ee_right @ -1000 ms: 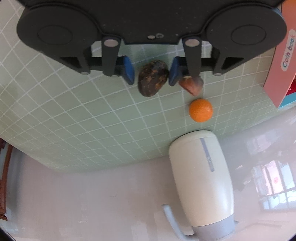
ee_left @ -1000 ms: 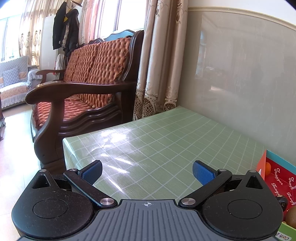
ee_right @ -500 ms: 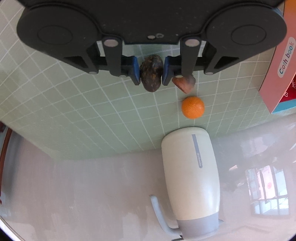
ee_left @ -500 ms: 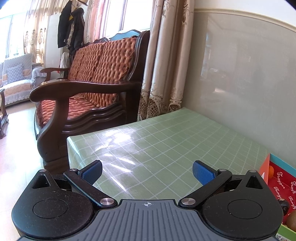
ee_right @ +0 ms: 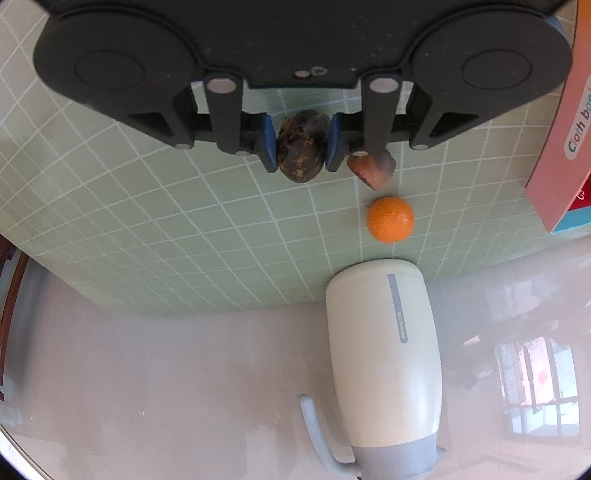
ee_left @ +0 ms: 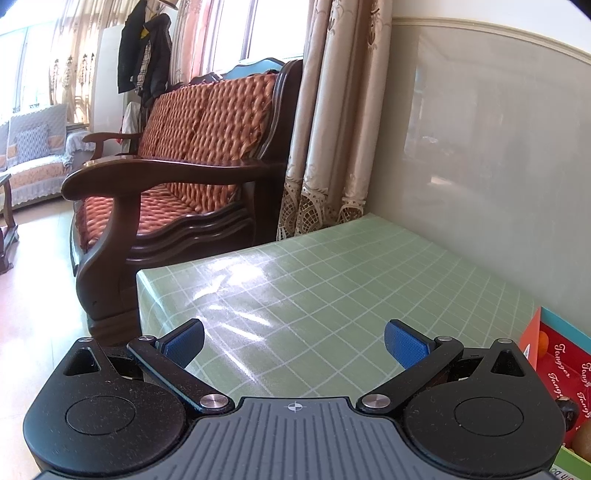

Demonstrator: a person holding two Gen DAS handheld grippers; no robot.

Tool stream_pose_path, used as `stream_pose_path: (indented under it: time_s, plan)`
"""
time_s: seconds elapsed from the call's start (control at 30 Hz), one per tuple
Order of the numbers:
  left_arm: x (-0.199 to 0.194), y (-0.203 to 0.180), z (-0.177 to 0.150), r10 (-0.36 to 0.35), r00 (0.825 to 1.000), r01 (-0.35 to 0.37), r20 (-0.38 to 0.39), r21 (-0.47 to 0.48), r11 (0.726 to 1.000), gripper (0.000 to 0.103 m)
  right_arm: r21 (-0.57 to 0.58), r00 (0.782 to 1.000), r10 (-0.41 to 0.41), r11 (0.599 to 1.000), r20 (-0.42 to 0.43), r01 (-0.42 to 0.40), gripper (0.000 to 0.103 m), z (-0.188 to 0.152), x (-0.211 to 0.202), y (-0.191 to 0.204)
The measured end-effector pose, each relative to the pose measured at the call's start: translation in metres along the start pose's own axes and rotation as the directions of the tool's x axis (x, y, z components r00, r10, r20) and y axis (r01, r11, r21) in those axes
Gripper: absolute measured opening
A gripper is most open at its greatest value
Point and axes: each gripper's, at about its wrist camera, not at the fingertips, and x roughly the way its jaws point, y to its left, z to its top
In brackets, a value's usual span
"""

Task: Organize fruits
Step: 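Lift the seed and carry it toward the red box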

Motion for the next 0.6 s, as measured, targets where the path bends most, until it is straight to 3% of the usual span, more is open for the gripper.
stream_pose_path:
  time_s: [0.23,0.4,0.6]
  plan:
    - [0.0,-0.001,0.0,-0.002,1.0,0.002,-0.005,-0.001,1.0,0.103,0.005,0.999,0.043,0.999,-0.003,-0.043,0.025,0.0,0.0,0.004]
    - [0.0,-0.002,0.0,-0.002,1.0,0.002,-0.004,0.004,1.0,0.103,-0.069,0.996,0.051,0.997,0.073,-0.046,0.025,0.001,-0.02,0.019]
    - [0.001,0.0,0.0,0.0,1.0,0.0,-0.006,-0.006,1.0,0.103,-0.165,0.975,0.17,0.976,0.141,-0.146,0.025,-0.002,-0.048,0.047]
